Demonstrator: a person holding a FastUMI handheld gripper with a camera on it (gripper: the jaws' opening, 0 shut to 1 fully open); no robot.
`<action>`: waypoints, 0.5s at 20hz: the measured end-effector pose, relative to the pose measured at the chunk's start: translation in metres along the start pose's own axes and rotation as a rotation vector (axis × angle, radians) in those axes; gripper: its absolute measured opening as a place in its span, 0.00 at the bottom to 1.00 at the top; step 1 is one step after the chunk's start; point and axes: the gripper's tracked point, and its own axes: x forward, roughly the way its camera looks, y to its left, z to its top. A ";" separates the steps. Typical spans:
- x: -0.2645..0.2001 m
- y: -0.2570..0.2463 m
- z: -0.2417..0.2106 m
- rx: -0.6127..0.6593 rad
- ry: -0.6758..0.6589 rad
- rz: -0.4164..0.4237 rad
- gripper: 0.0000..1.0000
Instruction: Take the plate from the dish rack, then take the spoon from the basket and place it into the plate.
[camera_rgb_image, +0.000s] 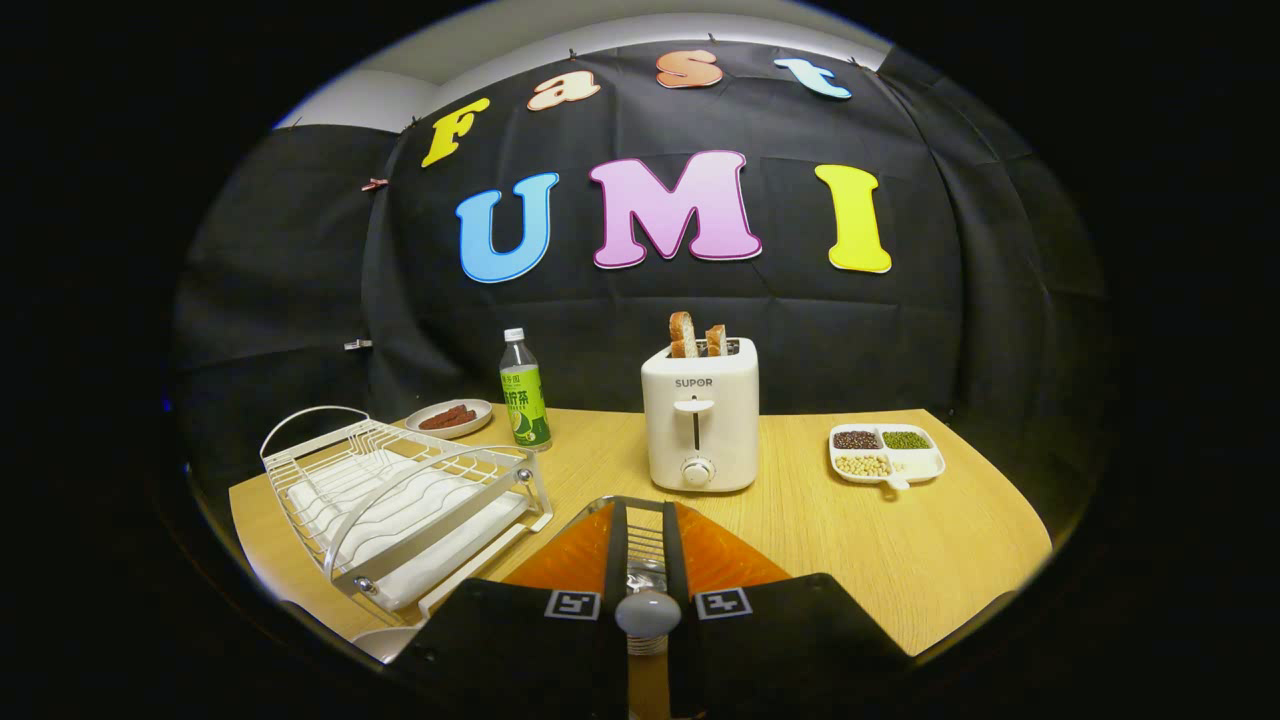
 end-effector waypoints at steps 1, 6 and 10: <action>0.000 0.003 0.009 0.009 -0.006 0.010 0.19; -0.020 0.017 0.074 -0.001 -0.071 0.076 0.19; -0.063 0.043 0.095 -0.003 -0.058 0.168 0.18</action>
